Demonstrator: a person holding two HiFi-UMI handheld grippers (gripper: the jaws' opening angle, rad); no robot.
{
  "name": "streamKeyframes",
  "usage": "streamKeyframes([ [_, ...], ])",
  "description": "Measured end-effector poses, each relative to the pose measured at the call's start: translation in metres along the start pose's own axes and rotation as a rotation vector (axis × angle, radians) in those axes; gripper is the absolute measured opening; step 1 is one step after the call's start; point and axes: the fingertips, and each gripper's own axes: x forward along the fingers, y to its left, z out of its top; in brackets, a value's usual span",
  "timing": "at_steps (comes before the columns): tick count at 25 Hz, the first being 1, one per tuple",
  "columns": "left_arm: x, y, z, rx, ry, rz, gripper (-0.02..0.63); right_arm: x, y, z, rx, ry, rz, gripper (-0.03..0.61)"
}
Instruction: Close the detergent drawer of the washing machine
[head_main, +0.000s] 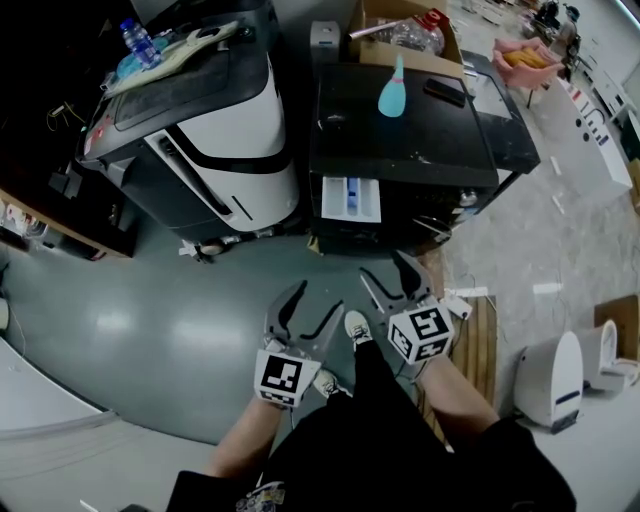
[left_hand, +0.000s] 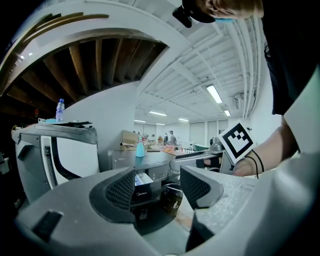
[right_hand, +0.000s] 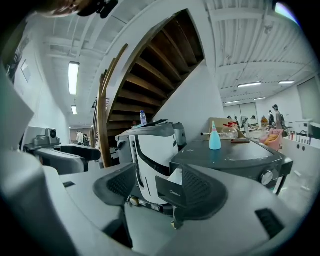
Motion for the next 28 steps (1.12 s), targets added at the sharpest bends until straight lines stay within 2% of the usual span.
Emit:
streamKeyframes([
  [5, 0.031, 0.005, -0.004, -0.024, -0.001, -0.012, 0.265, 0.025, -0.030, -0.020, 0.021, 0.034, 0.004, 0.284],
  [14, 0.081, 0.013, -0.028, -0.059, 0.053, -0.037, 0.265, 0.068, -0.081, -0.059, 0.065, 0.111, -0.030, 0.268],
  [28, 0.135, 0.031, -0.057, -0.107, 0.129, -0.051, 0.265, 0.114, -0.121, -0.125, 0.130, 0.254, -0.022, 0.247],
])
